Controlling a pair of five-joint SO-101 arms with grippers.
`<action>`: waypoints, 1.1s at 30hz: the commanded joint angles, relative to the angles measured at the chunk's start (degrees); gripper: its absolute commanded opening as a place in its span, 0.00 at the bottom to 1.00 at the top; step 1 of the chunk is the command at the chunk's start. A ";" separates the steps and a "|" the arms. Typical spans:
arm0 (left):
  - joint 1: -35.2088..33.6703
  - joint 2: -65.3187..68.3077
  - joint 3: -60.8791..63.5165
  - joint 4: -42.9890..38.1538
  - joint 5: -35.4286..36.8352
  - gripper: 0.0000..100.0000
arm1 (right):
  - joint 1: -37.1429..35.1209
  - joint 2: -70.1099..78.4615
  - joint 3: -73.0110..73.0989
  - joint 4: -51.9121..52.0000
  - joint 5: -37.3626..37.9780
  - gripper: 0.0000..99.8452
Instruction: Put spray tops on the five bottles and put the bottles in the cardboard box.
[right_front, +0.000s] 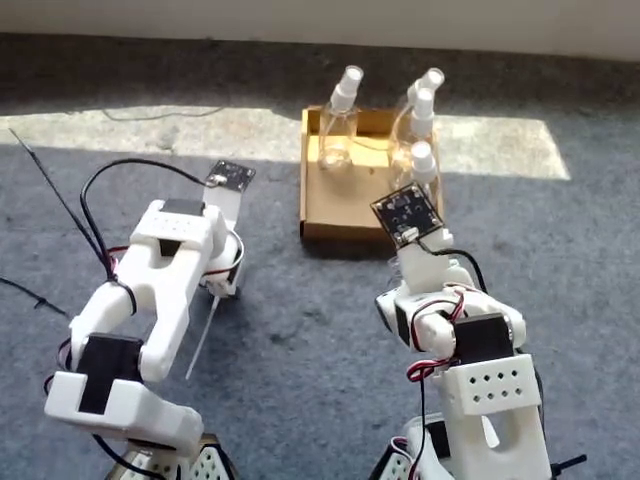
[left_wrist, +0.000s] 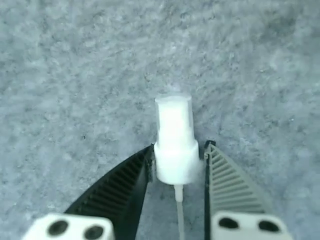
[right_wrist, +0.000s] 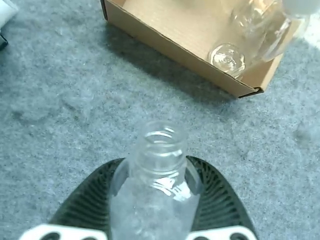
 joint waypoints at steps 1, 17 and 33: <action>0.13 0.57 -11.03 8.44 -0.09 0.17 | -0.22 -1.01 -0.31 0.40 -0.44 0.00; 0.22 14.37 -18.15 10.64 0.09 0.16 | -0.13 -1.01 -0.57 0.31 -0.44 0.00; 0.22 -6.11 -24.57 17.49 0.70 0.00 | -0.92 -1.01 -0.57 -0.04 -0.35 0.00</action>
